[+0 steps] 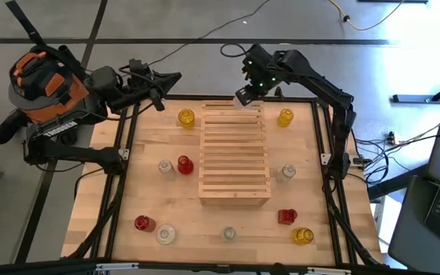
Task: Sort vases onto shelf
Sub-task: Put the transparent vase on the shelf
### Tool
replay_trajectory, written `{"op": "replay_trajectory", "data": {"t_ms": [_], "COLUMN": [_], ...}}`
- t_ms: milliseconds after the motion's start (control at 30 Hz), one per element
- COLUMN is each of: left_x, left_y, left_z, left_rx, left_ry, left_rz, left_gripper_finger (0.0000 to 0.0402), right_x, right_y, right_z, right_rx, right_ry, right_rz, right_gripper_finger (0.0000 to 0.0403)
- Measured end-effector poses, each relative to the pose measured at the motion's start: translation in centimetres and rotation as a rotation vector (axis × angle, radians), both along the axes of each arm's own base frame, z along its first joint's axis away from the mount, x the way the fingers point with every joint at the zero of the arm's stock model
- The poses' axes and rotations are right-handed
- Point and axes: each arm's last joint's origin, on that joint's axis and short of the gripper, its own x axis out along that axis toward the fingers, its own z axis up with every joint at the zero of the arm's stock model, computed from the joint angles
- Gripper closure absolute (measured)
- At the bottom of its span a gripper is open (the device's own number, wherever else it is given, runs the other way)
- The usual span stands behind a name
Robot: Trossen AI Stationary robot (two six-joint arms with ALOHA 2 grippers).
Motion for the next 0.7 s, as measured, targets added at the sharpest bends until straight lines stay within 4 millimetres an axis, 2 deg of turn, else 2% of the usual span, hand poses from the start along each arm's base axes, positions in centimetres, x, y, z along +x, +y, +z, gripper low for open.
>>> {"op": "replay_trajectory", "data": {"t_ms": [133,300,500,700], "left_x": [0.0,0.0,0.0,0.0], "left_y": [0.0,0.0,0.0,0.0], "left_z": [0.0,0.0,-0.1,-0.2], "left_rx": [0.001,-0.001,-0.003,-0.005], "left_ry": [0.001,0.004,0.014,0.019], "left_rz": [0.0,0.0,0.001,0.001], "left_gripper_finger": [0.0401,0.0401,0.0401,0.0401], "right_x": [1.3,2.4,2.9,3.0], "right_y": [-0.1,0.0,-0.3,-0.3], "right_z": [-1.3,-2.0,-2.1,-2.1], "right_rx": [0.027,0.023,0.021,0.014], "right_ry": [0.018,0.007,-0.031,-0.04], "right_rz": [0.021,0.04,0.047,0.053], "right_gripper_finger": [0.035,0.0342,0.0301,0.029]}}
